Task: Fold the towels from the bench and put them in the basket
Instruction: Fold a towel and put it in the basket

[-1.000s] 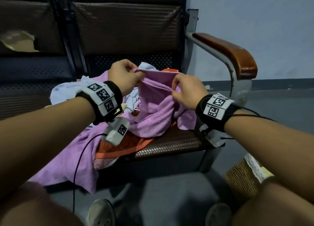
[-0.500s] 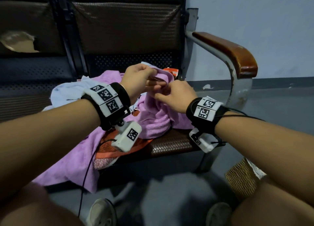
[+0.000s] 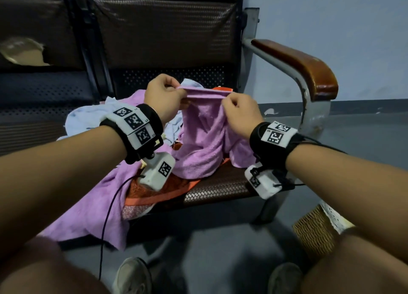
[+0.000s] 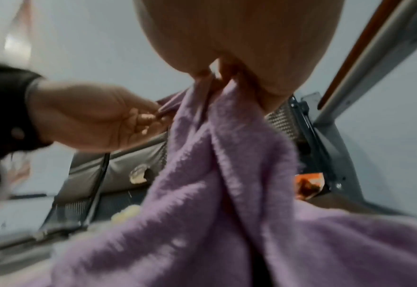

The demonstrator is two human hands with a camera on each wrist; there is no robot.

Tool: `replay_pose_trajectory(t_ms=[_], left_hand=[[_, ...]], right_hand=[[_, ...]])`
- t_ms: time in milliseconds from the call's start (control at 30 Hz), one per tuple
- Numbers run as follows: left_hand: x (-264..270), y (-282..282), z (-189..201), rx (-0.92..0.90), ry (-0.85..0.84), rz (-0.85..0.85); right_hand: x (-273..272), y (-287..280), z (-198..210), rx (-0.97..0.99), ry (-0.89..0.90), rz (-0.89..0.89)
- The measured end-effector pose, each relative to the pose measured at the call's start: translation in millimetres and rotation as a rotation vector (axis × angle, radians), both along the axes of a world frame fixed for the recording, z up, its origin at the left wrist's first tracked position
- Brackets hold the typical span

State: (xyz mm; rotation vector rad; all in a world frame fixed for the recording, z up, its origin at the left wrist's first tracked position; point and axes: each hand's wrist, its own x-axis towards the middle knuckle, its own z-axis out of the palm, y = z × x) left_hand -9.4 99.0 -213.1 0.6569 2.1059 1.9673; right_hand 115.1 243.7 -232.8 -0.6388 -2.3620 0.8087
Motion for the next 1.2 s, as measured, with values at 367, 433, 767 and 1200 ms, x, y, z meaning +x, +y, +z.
replay_pose_trajectory(t_ms=[367,433,767,1200], left_hand=[[-22.1,-5.3,-6.7,0.006,0.039,0.079],[-25.0,-5.3,-6.2,0.019,0.02,0.112],[-46.5,-27.4,-0.3,-0.029,0.082,0.273],[-63.0,-52.2,36.0,0.177,0.04,0.359]], right_hand=[[5.0,2.5,-6.8,0.302,-0.339,0.236],[7.0,7.2,-8.2,0.315,-0.415,0.161],[5.2,7.5,19.7,0.025,-0.588,0.067],[3.0,13.7,61.6,-0.082,-0.024,0.12]])
